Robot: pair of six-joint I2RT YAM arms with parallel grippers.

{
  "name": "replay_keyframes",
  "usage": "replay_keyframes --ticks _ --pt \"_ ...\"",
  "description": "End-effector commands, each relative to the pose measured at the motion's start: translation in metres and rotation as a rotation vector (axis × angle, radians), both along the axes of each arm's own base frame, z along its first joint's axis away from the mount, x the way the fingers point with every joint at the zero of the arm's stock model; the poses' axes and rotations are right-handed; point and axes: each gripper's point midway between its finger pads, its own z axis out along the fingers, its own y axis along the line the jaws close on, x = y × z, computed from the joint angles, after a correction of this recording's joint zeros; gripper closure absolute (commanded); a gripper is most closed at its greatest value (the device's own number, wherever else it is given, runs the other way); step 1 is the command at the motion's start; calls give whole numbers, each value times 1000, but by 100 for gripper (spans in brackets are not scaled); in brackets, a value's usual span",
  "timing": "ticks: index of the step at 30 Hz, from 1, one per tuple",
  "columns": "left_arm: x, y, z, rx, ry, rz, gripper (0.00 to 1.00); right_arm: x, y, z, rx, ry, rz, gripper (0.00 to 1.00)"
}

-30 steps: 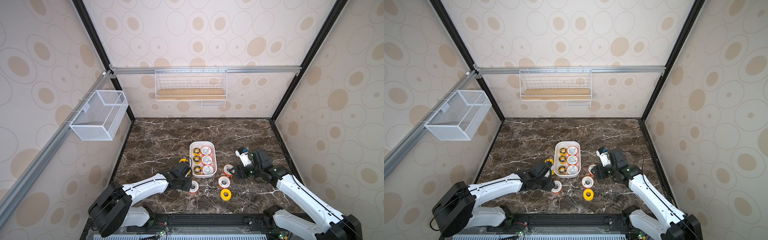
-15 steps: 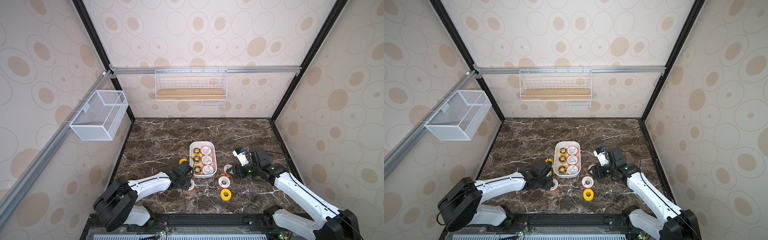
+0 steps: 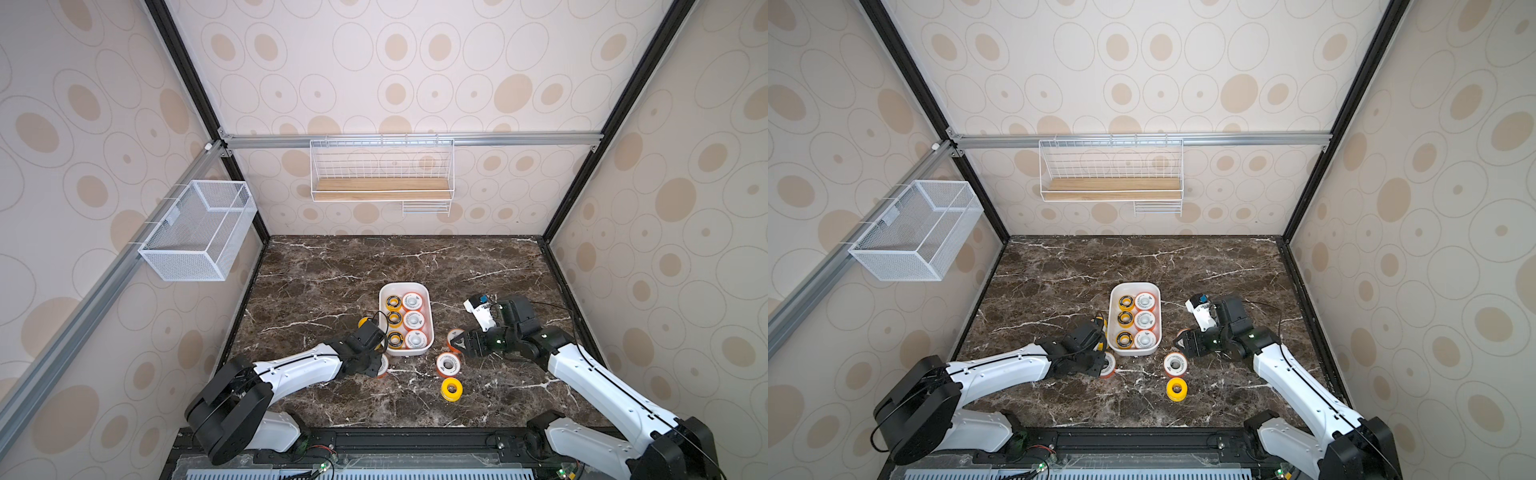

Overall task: Put the sealing tape into the storage box
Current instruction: Pick up the sealing tape at the center of the board.

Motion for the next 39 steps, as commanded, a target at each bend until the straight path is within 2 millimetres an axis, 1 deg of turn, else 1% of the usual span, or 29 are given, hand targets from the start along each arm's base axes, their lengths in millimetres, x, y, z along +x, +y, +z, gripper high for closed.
replay_keyframes --ticks 1,5,7,10,13,15,19,22,24,27,30,33,39 --pt "-2 13 8 33 -25 36 65 -1 2 -4 17 23 4 27" --pt "-3 24 16 55 -56 66 65 -1 5 -5 31 32 10 27" --pt "-4 25 20 49 -63 62 64 -1 6 -3 36 31 12 27" --pt "-5 18 20 20 -52 40 61 -1 6 -4 35 33 13 27" --pt "-7 6 16 -24 -27 6 55 -1 6 -4 34 34 13 27" --pt "-7 1 12 -35 -12 0 51 -1 6 -5 32 35 13 27" --pt "-6 0 2 -10 13 -10 51 -1 5 -4 29 33 11 27" --pt "-7 -2 -5 5 35 -22 54 -1 3 -5 17 31 7 27" --pt "-6 0 -10 21 42 -13 61 -1 3 -5 14 31 7 27" --pt "-5 3 -13 43 43 -2 68 -2 3 -6 15 37 10 26" --pt "-3 7 -13 57 34 17 70 -2 5 -7 21 43 14 26" --pt "-2 14 -8 75 12 47 71 -2 7 -7 33 52 23 26" --pt "1 31 11 102 -52 107 70 -3 13 -7 58 69 43 26"
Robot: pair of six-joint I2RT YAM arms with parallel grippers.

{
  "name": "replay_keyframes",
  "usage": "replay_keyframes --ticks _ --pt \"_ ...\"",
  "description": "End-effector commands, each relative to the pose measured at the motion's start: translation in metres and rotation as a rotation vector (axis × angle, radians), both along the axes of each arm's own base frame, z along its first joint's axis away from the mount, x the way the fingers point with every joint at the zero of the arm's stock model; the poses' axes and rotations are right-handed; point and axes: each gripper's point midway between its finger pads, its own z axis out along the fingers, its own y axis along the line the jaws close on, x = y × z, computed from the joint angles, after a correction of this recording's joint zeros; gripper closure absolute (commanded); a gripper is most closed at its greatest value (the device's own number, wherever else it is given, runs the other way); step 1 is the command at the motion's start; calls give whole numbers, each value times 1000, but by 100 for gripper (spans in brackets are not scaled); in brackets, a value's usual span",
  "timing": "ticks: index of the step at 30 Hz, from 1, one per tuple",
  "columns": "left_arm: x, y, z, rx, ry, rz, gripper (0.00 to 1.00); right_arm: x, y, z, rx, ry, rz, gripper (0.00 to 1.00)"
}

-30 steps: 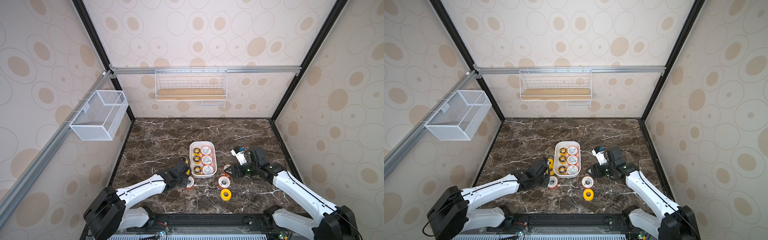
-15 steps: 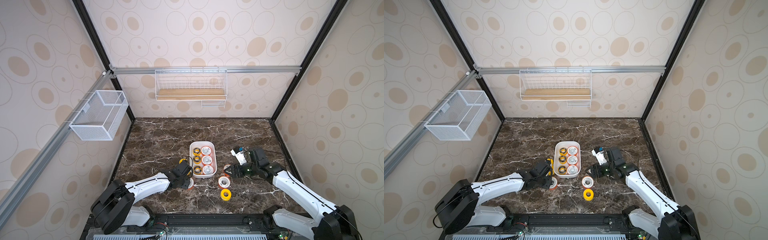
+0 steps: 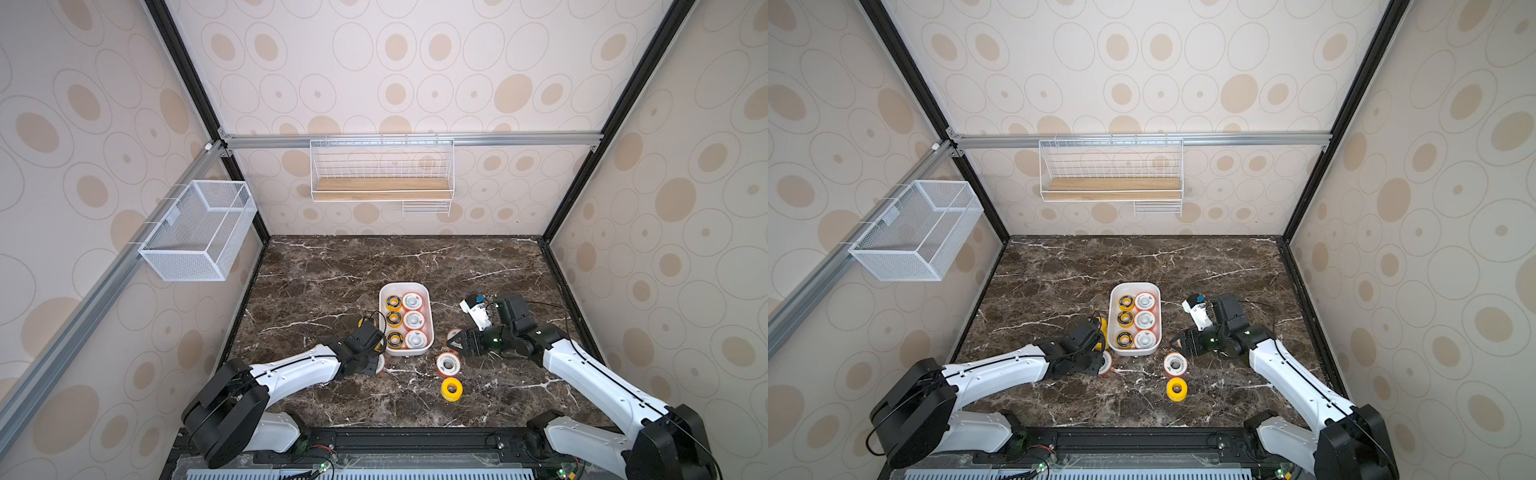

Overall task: Put the sealing tape into the storage box
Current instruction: Pick up the sealing tape at the center of the board, then place the sealing tape in the storage box.

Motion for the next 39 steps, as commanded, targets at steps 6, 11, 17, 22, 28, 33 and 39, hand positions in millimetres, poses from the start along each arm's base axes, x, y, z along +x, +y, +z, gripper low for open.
replay_keyframes --ticks 6,11,17,22,28,33,39 --pt "1 41 37 117 -113 109 70 -1 4 -1 29 12 13 26" --pt "8 58 74 176 -198 142 69 1 6 0 36 10 15 26" --pt "32 47 103 65 -193 146 69 5 7 2 39 4 11 26" --pt "58 23 124 -14 -197 97 69 8 9 4 40 4 10 27" --pt "90 -2 137 -12 -196 52 68 12 10 7 37 -7 7 27" --pt "120 -32 145 -52 -212 4 68 17 12 12 32 -14 12 26" --pt "146 -64 136 -83 -168 -50 68 24 14 18 25 -32 11 27"
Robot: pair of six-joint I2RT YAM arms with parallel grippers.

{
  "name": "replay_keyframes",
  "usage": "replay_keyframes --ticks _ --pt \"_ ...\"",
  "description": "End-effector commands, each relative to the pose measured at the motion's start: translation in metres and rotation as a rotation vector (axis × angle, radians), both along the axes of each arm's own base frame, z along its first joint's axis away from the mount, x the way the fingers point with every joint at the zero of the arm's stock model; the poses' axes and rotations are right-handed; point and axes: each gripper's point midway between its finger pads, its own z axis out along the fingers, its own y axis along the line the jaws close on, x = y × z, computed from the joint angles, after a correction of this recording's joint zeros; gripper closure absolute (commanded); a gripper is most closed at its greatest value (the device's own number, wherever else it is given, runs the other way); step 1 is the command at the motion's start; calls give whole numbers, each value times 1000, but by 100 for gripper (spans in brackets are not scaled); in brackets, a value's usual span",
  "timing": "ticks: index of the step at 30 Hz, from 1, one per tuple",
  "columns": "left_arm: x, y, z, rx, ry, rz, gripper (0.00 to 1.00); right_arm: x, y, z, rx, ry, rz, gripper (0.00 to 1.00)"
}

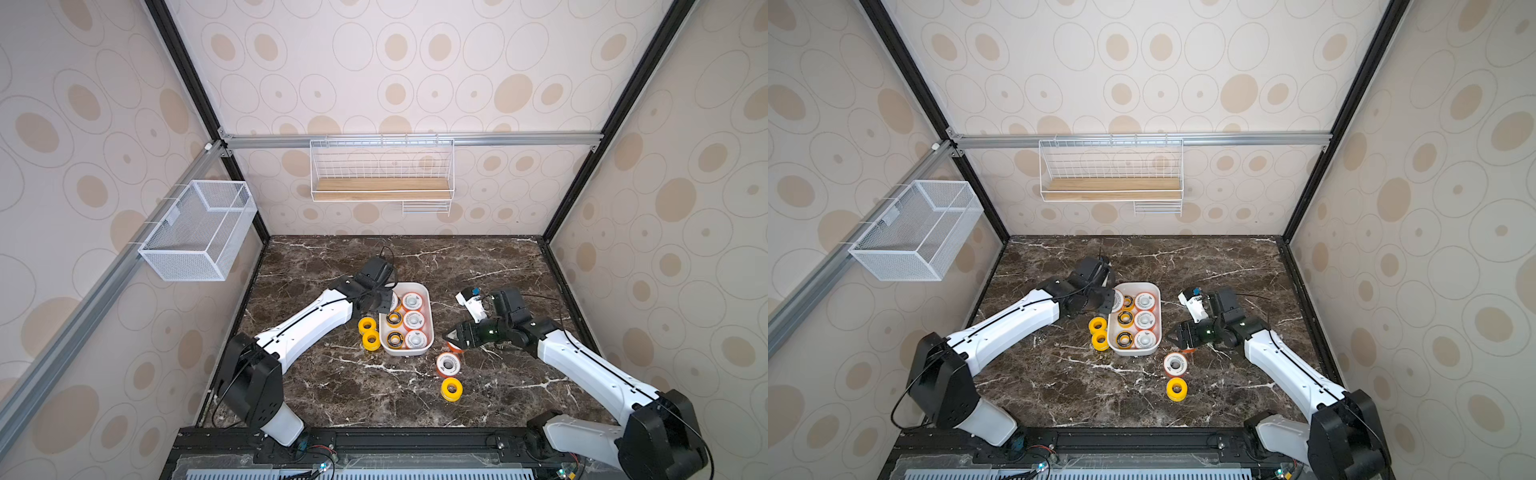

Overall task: Put the sealing tape into the storage box
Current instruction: Place the sealing tape in the storage box.

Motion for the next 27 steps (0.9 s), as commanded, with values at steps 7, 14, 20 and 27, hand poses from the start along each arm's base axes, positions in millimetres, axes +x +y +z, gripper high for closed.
replay_keyframes --ticks 7,14,20,27 --pt "36 -41 -7 -40 26 -78 68 8 0 8 -17 -23 4 26" --pt "51 -58 -25 -48 65 -92 68 9 -2 7 -32 -27 -1 26" --pt "57 -63 -42 -39 90 -94 68 8 -3 7 -36 -24 -4 26" --pt "65 -70 -56 -29 108 -96 67 8 -3 7 -33 -21 -5 26"
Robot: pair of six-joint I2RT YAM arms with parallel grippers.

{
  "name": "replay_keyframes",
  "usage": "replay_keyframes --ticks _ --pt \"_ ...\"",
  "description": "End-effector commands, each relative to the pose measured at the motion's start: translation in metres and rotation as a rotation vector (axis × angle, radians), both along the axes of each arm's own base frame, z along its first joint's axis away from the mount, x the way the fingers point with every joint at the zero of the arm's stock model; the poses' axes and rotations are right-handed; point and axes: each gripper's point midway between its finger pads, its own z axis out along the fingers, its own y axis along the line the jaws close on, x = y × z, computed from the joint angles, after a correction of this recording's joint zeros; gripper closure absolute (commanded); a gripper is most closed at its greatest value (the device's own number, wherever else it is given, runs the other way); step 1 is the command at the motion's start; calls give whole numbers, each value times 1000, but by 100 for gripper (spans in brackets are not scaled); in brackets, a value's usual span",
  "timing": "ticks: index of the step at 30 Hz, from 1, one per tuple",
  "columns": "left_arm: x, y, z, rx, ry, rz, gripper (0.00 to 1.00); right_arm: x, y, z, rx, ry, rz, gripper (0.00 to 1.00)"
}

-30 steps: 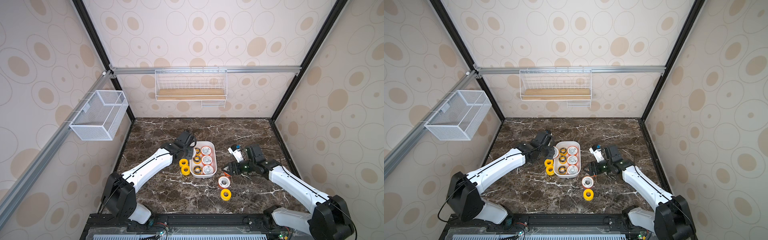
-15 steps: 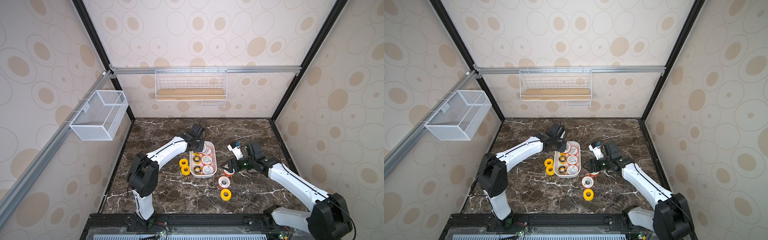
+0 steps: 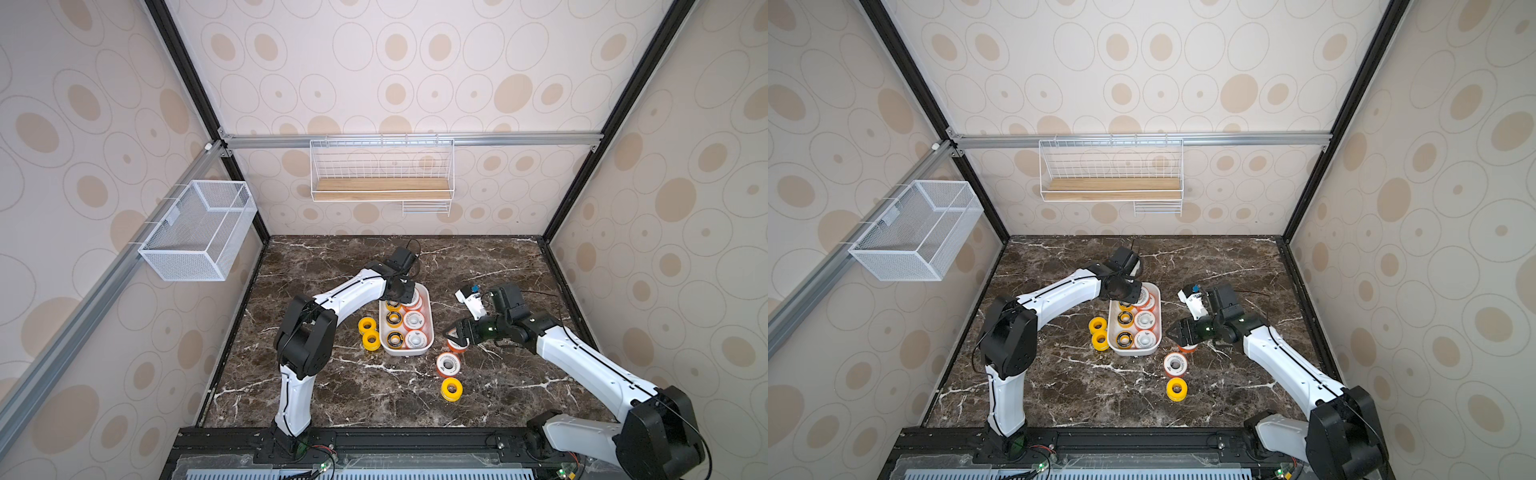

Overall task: Put the sealing tape into the storage box
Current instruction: Place the sealing tape in the storage box.

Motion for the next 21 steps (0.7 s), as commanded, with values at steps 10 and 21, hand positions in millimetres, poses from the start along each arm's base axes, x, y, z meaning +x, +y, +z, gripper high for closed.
replay_keyframes --ticks 10,21 --pt "21 -11 -12 18 2 -12 67 0 -2 4 -7 -8 4 26" --pt "26 -12 -30 64 42 -23 66 1 -3 -1 -15 0 -2 26"
